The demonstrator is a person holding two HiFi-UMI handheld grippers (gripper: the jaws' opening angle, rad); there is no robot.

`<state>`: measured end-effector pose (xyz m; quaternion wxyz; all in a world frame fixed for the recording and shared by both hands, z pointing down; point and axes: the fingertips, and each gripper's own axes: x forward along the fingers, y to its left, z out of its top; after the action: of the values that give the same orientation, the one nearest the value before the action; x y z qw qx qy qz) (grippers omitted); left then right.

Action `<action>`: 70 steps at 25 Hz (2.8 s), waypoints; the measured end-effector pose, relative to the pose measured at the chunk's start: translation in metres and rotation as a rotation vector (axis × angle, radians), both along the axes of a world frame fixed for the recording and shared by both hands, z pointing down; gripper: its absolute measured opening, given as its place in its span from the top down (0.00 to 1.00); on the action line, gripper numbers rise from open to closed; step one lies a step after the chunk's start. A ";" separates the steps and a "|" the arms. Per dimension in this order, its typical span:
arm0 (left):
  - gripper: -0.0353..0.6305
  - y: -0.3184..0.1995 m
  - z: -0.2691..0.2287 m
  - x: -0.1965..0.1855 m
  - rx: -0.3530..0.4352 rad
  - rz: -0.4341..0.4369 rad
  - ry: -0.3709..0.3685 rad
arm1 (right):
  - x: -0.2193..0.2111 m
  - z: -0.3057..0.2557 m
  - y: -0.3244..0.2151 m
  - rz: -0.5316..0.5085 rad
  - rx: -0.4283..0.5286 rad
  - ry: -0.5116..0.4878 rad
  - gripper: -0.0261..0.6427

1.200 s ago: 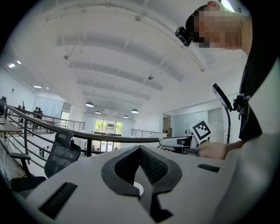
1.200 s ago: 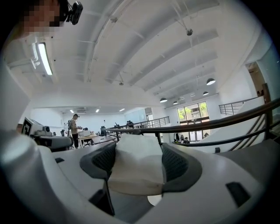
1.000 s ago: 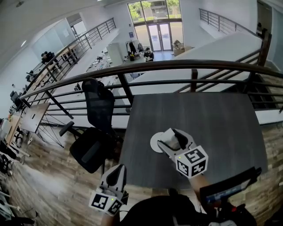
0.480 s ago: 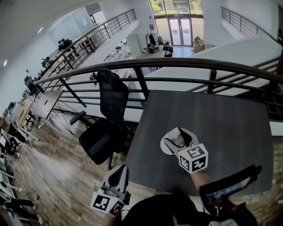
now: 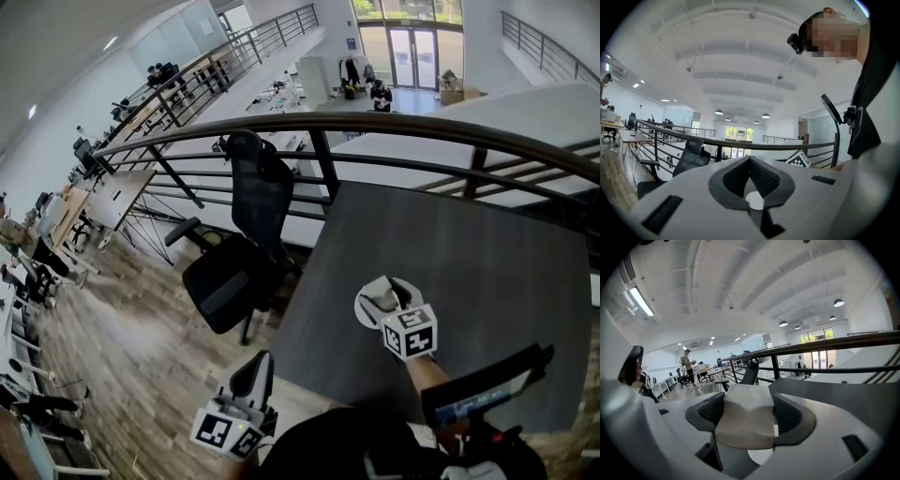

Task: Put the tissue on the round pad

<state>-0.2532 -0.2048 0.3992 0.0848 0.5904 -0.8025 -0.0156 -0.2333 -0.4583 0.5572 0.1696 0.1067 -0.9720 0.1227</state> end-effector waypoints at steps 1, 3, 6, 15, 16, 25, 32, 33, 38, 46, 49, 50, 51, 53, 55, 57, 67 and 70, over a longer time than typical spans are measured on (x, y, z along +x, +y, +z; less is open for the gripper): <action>0.94 0.000 -0.001 0.001 -0.004 -0.006 0.001 | -0.001 0.006 -0.001 -0.001 0.001 0.015 0.47; 0.94 0.001 -0.001 0.001 -0.012 -0.018 0.000 | -0.002 0.020 -0.004 -0.005 -0.003 0.047 0.47; 0.94 0.004 0.002 0.000 -0.023 -0.038 -0.009 | -0.006 0.042 -0.009 -0.021 -0.008 0.087 0.47; 0.94 0.000 0.000 0.016 -0.039 0.003 -0.024 | -0.012 0.111 -0.017 -0.061 -0.046 0.230 0.47; 0.94 0.000 0.000 0.017 -0.048 0.002 -0.033 | -0.012 0.116 -0.019 -0.059 -0.043 0.242 0.47; 0.94 0.011 0.017 0.018 -0.092 -0.037 -0.022 | -0.021 0.173 -0.023 -0.086 -0.042 0.354 0.47; 0.94 0.015 0.018 0.015 -0.108 -0.064 -0.015 | -0.020 0.201 -0.024 -0.094 -0.028 0.419 0.47; 0.94 0.015 0.020 0.016 -0.111 -0.056 -0.014 | -0.021 0.204 -0.024 -0.100 -0.018 0.433 0.47; 0.94 0.013 0.020 0.021 -0.115 -0.037 -0.020 | -0.020 0.217 -0.024 -0.110 -0.016 0.486 0.47; 0.94 0.013 0.024 0.020 -0.123 -0.024 -0.010 | -0.022 0.228 -0.022 -0.128 0.006 0.532 0.47; 0.94 0.014 0.024 0.018 -0.125 -0.032 -0.010 | -0.022 0.230 -0.023 -0.128 -0.001 0.551 0.47; 0.94 0.014 0.025 0.017 -0.125 -0.034 -0.009 | -0.022 0.231 -0.023 -0.130 -0.002 0.557 0.47; 0.94 0.015 0.025 0.017 -0.125 -0.035 -0.008 | -0.022 0.231 -0.023 -0.134 -0.001 0.564 0.47; 0.94 0.014 0.026 0.017 -0.124 -0.034 -0.005 | -0.021 0.232 -0.023 -0.140 -0.006 0.575 0.47; 0.94 0.014 0.023 0.020 -0.120 -0.031 -0.004 | -0.019 0.232 -0.023 -0.146 -0.012 0.580 0.47; 0.94 0.014 0.019 0.023 -0.116 -0.026 -0.008 | -0.019 0.229 -0.022 -0.151 -0.009 0.573 0.47; 0.94 0.013 0.018 0.022 -0.103 -0.021 0.001 | -0.026 0.222 -0.014 -0.176 -0.028 0.510 0.38; 0.94 0.009 0.017 0.022 -0.094 -0.009 -0.001 | -0.027 0.206 -0.016 -0.157 -0.012 0.459 0.38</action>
<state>-0.2313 -0.1959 0.4160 0.1120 0.5820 -0.8051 0.0217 -0.2605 -0.4743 0.7636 0.3958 0.0547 -0.9125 0.0872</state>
